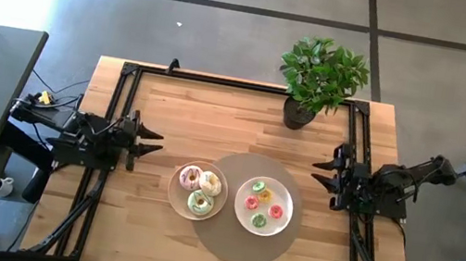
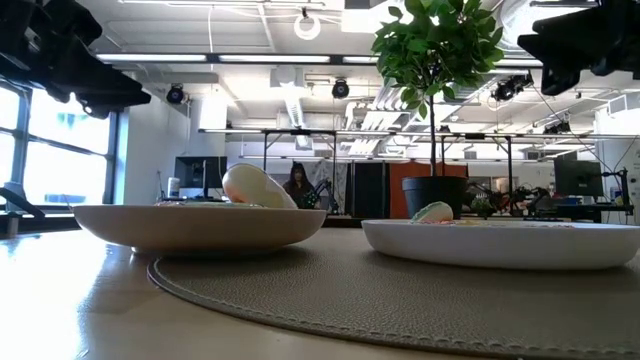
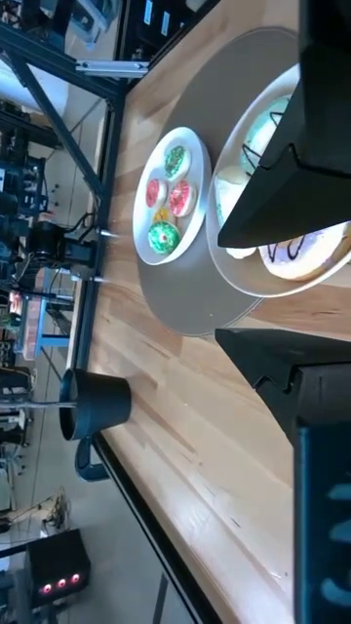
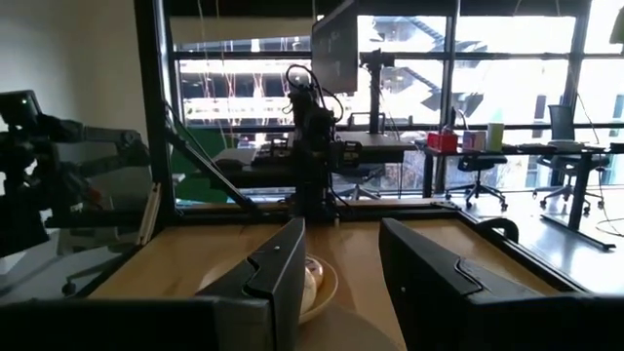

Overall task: Pick & Place donuts
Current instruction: Return to Home Position

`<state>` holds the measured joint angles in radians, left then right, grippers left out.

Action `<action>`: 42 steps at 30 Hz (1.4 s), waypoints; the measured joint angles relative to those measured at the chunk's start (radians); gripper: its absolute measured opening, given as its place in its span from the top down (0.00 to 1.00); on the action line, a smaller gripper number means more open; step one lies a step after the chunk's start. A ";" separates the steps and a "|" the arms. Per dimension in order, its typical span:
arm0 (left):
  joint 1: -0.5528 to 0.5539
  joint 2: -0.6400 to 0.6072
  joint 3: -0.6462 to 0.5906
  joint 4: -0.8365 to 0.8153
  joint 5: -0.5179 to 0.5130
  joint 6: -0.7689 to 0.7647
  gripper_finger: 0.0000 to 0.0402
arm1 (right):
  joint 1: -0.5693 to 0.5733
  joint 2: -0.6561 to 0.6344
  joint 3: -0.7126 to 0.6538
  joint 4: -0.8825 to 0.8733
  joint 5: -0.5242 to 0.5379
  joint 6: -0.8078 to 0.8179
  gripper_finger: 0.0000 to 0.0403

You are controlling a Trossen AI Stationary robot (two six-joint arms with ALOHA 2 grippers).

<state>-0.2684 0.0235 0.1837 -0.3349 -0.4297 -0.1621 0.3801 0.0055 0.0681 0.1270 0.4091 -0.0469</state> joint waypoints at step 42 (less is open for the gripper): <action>0.000 0.000 0.001 -0.035 0.000 0.000 0.65 | 0.000 0.006 -0.058 0.071 0.007 -0.014 0.68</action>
<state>-0.2684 0.0235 0.1844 -0.3698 -0.4301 -0.1623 0.3805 0.0116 0.0101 0.1978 0.4164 -0.0605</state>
